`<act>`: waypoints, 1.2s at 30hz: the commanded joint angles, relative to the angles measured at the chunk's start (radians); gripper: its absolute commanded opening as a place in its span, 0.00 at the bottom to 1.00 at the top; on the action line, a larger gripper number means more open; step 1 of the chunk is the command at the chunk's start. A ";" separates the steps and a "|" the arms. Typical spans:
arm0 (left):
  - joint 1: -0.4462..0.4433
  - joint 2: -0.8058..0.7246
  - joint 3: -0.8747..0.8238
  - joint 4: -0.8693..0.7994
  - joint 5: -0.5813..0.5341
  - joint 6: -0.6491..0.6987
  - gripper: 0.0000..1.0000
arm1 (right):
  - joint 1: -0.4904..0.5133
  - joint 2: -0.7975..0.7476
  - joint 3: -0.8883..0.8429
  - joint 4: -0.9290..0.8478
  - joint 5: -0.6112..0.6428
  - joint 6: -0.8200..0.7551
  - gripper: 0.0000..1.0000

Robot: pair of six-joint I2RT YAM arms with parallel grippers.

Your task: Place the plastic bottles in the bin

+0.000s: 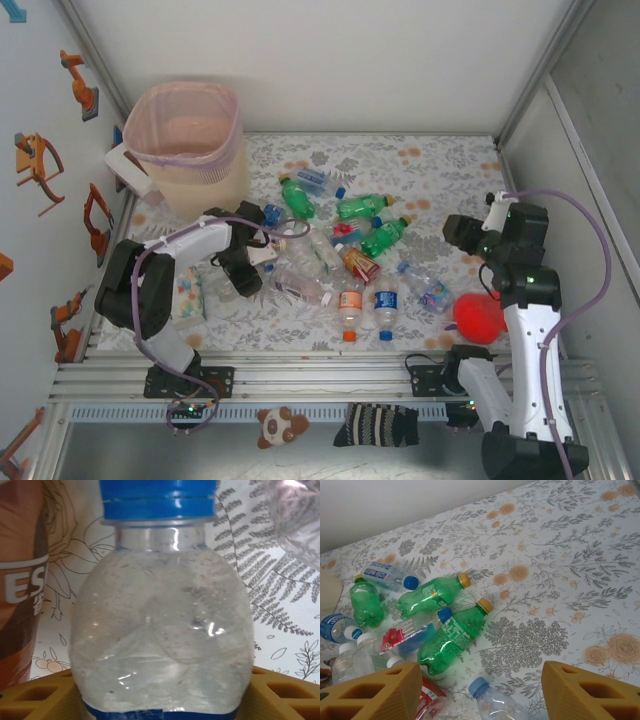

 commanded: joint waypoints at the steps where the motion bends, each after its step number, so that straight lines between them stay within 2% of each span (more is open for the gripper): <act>1: 0.007 0.010 0.028 -0.023 0.028 -0.007 0.64 | -0.005 -0.024 0.035 -0.022 0.016 -0.018 0.64; 12: 0.007 -0.068 0.036 -0.053 0.060 -0.018 0.57 | -0.006 -0.038 0.043 -0.034 0.023 -0.017 0.63; 19: 0.009 -0.199 0.037 -0.070 0.061 -0.027 0.57 | -0.005 -0.042 0.041 -0.034 0.024 -0.014 0.64; 24: 0.014 -0.322 0.063 -0.069 0.103 -0.039 0.56 | -0.005 -0.042 0.042 -0.033 0.022 -0.012 0.64; 31: 0.063 -0.506 0.123 0.058 0.172 -0.101 0.55 | -0.006 -0.041 0.042 -0.023 0.016 -0.004 0.63; 36: 0.102 -0.559 0.192 0.160 0.184 -0.140 0.55 | -0.005 -0.038 0.044 -0.017 0.015 0.000 0.63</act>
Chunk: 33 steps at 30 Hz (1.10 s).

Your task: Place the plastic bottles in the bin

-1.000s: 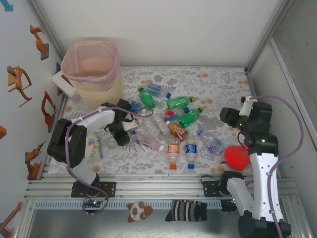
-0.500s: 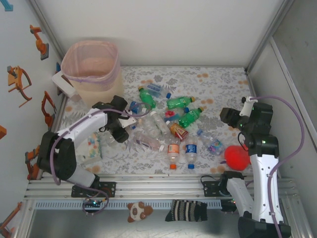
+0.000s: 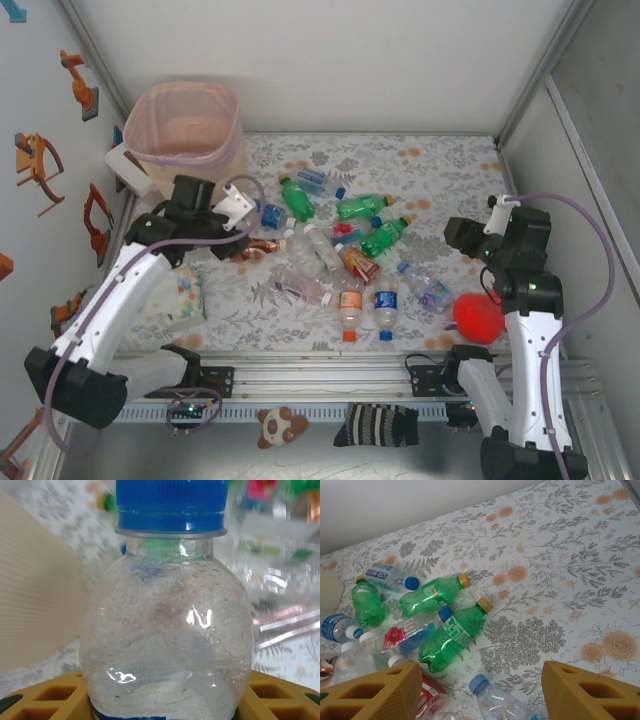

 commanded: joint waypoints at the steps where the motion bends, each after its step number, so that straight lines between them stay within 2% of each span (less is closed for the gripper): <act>1: 0.019 -0.017 0.075 0.095 0.037 -0.050 0.54 | -0.005 -0.004 0.038 0.009 0.009 0.001 0.63; 8: 0.066 0.025 0.238 0.199 -0.010 -0.070 0.54 | -0.005 0.006 0.042 0.027 0.001 0.015 0.63; 14: 0.171 0.133 0.399 0.249 0.002 -0.107 0.50 | -0.005 0.012 0.043 0.031 0.003 0.014 0.63; 18: 0.220 0.213 0.488 0.297 -0.060 -0.105 0.48 | -0.005 0.010 0.042 0.032 0.010 0.013 0.63; 33: 0.354 0.622 0.847 0.150 -0.125 -0.060 0.48 | -0.005 0.011 0.032 0.040 0.021 0.023 0.63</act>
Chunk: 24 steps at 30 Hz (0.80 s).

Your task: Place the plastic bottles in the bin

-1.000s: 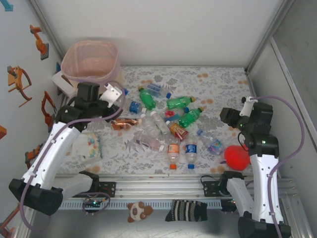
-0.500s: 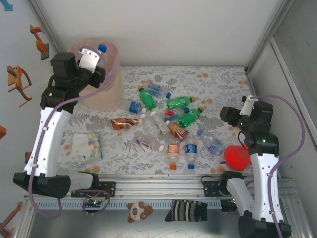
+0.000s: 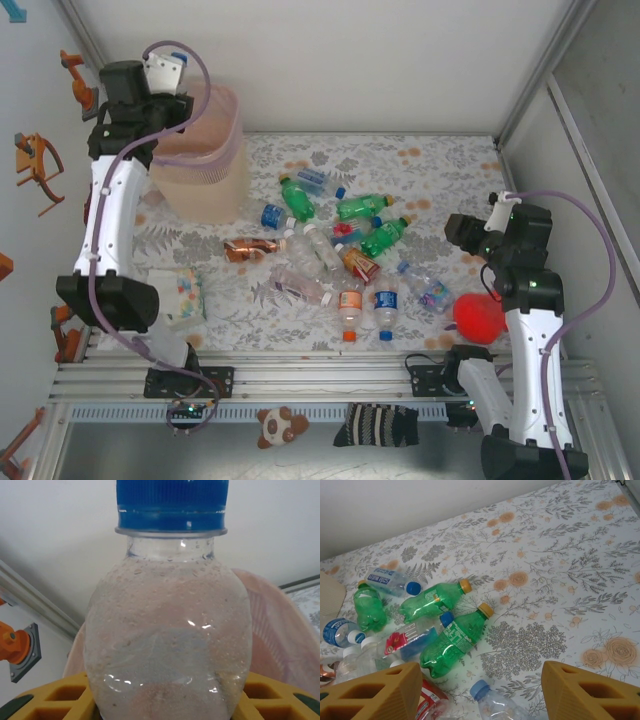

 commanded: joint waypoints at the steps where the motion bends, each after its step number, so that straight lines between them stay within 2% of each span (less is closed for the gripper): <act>1: 0.025 0.074 0.077 -0.081 -0.018 0.018 0.48 | -0.004 -0.003 0.017 0.026 0.022 0.020 0.63; 9: 0.052 0.274 0.209 -0.245 -0.059 0.019 0.47 | -0.005 -0.005 0.003 0.032 0.033 0.026 0.63; 24: 0.068 0.423 0.195 -0.363 -0.086 -0.042 0.50 | -0.005 0.046 -0.031 0.042 0.031 0.038 0.63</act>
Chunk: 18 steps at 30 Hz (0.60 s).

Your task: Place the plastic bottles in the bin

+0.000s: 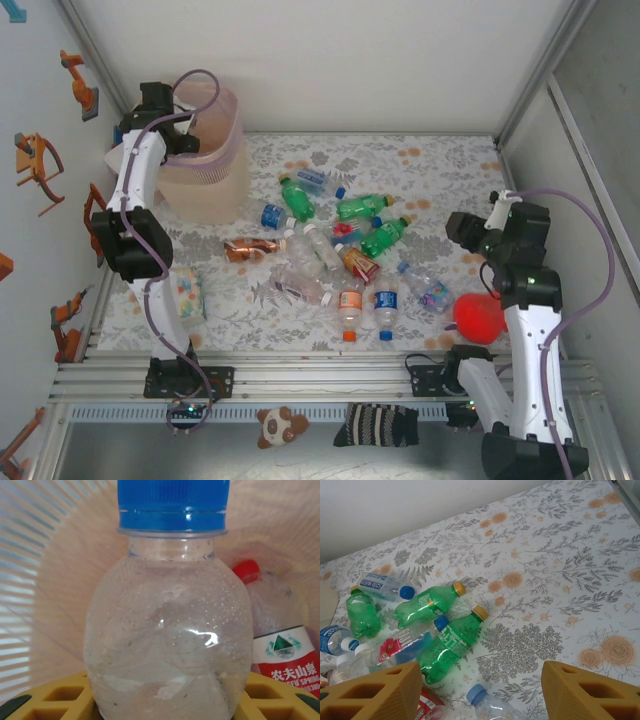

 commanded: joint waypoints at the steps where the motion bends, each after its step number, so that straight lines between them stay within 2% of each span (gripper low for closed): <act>1: 0.006 0.020 0.019 -0.049 0.003 -0.037 0.51 | -0.005 0.031 -0.019 0.016 0.004 0.014 0.63; 10: 0.008 0.013 0.021 -0.056 0.030 -0.065 0.63 | -0.005 0.127 0.000 -0.044 -0.046 0.011 0.63; 18: 0.007 -0.027 0.024 -0.054 0.056 -0.077 0.68 | -0.004 0.226 0.060 -0.179 -0.044 -0.055 0.60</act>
